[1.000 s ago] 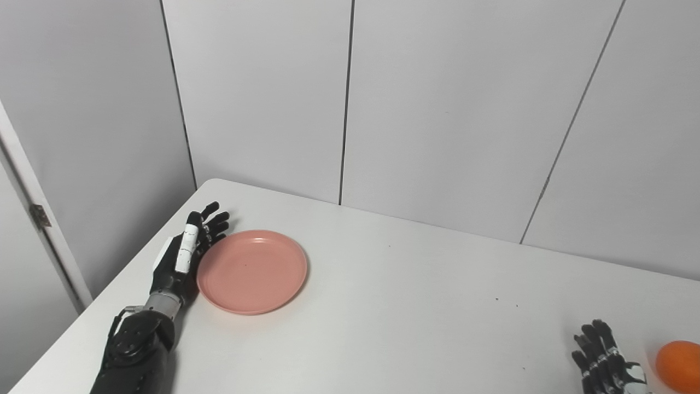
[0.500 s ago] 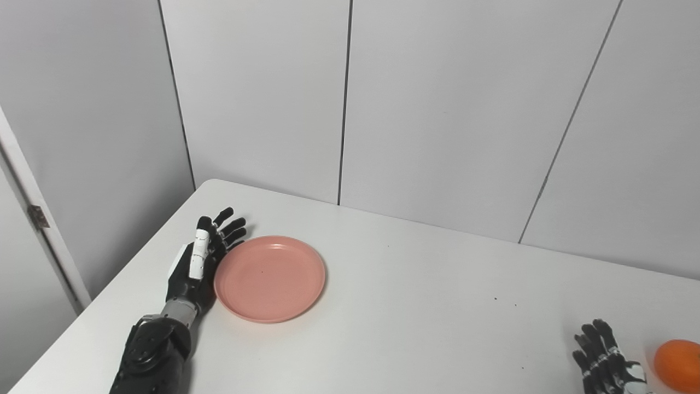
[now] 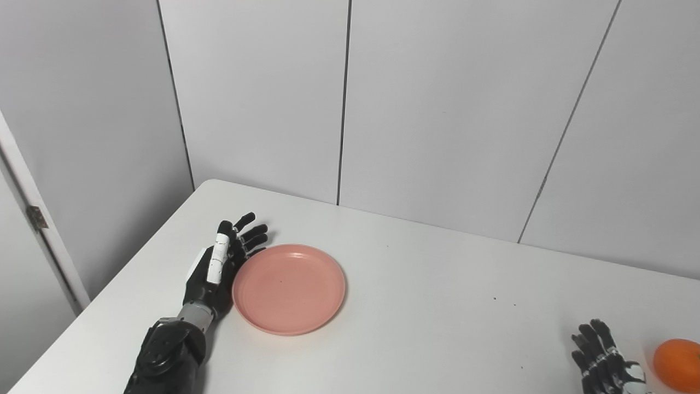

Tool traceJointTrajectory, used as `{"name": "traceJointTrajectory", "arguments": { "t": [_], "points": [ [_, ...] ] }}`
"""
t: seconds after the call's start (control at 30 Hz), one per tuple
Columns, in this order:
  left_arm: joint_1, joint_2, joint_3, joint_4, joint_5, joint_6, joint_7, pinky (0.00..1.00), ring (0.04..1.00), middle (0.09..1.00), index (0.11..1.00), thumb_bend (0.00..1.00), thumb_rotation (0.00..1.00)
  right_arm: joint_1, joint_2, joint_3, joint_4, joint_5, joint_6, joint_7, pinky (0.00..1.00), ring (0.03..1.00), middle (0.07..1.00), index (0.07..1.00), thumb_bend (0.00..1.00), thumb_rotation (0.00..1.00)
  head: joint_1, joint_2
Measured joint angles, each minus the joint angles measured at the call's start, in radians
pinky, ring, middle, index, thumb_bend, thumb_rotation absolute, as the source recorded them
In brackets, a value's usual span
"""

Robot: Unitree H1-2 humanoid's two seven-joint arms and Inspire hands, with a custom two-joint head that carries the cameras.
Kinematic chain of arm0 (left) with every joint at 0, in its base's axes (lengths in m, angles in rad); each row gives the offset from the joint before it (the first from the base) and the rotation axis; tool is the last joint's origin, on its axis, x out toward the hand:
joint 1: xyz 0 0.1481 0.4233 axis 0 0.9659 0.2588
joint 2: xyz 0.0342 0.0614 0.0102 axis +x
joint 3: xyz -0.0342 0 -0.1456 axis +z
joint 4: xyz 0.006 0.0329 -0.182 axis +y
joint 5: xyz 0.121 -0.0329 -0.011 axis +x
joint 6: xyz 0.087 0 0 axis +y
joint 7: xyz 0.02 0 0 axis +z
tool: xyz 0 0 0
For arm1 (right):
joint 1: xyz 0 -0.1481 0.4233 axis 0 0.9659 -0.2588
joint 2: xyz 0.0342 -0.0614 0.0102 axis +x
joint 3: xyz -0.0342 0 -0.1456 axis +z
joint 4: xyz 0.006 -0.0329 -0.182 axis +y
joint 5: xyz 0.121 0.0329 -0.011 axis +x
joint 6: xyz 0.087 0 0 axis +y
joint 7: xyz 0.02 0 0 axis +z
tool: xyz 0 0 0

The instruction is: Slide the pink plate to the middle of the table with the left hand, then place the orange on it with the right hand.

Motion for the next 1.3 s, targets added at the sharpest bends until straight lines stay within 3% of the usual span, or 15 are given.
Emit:
{"name": "traceJointTrajectory", "arguments": {
  "t": [0.73, 1.3],
  "points": [
    [0.001, -0.09, -0.02, -0.05, 0.046, 0.021, 0.085, 0.8, 0.83, 0.784, 0.841, 0.98, 0.92, 0.011, 0.004, 0.005, -0.013, 0.0, 0.002, -0.001, 1.0, 0.969, 0.951, 0.95, 0.86, 1.0, -0.005, 0.012],
    [0.008, -0.135, -0.036, -0.09, 0.067, 0.053, 0.126, 0.87, 0.829, 0.768, 0.838, 0.98, 0.9, 0.013, 0.006, 0.007, -0.015, -0.002, 0.003, -0.002, 1.0, 0.965, 0.949, 0.95, 0.87, 1.0, -0.011, 0.02]
  ]
}}
